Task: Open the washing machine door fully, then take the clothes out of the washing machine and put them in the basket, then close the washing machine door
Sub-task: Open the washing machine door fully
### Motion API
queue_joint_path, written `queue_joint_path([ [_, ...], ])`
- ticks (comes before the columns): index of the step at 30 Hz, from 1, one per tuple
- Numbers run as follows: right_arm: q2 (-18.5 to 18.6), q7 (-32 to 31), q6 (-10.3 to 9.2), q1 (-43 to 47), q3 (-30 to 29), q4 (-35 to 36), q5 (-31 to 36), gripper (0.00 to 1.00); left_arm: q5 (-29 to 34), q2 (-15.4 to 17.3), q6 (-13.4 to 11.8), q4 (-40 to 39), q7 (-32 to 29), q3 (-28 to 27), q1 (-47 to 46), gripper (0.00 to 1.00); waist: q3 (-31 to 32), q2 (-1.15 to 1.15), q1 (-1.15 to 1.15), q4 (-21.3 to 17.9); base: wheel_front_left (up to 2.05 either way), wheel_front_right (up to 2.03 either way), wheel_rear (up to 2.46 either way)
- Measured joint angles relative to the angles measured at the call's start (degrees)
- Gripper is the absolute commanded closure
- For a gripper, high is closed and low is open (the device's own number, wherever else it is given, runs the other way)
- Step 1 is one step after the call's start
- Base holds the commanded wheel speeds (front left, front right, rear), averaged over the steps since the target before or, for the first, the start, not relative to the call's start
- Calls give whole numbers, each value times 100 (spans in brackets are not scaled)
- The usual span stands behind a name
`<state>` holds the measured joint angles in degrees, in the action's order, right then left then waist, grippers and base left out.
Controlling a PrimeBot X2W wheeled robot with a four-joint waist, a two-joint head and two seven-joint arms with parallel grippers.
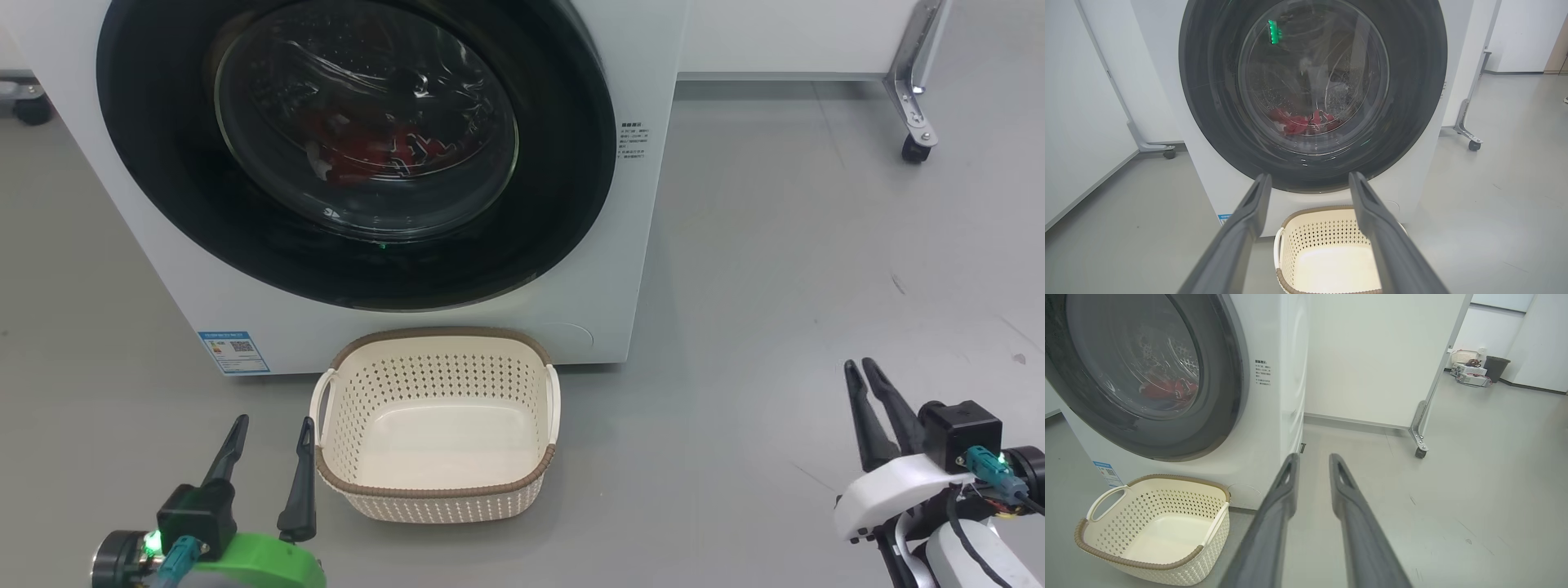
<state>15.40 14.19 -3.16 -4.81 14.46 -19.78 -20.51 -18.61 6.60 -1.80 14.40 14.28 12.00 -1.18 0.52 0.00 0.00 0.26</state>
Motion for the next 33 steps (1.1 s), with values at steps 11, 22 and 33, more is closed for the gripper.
queue_joint_path([
  [11, -15, 0, 54, 2, -15, -9, 2, 100, 23, -25, 5, 1, 0, -49, 0, 0, -6, 0, 0, 6, 0, 0, 0],
  [22, -286, 1, 236, 2, -335, -48, -568, 100, 65, -40, 18, -3, 0, -58, 0, 0, -36, 0, 0, 7, 0, 0, 0],
  [33, -1301, -376, 842, -102, -1436, -315, -3187, 100, 238, -47, 43, -133, 0, -86, -19, 0, -244, 0, 0, 12, 0, 0, 0],
])
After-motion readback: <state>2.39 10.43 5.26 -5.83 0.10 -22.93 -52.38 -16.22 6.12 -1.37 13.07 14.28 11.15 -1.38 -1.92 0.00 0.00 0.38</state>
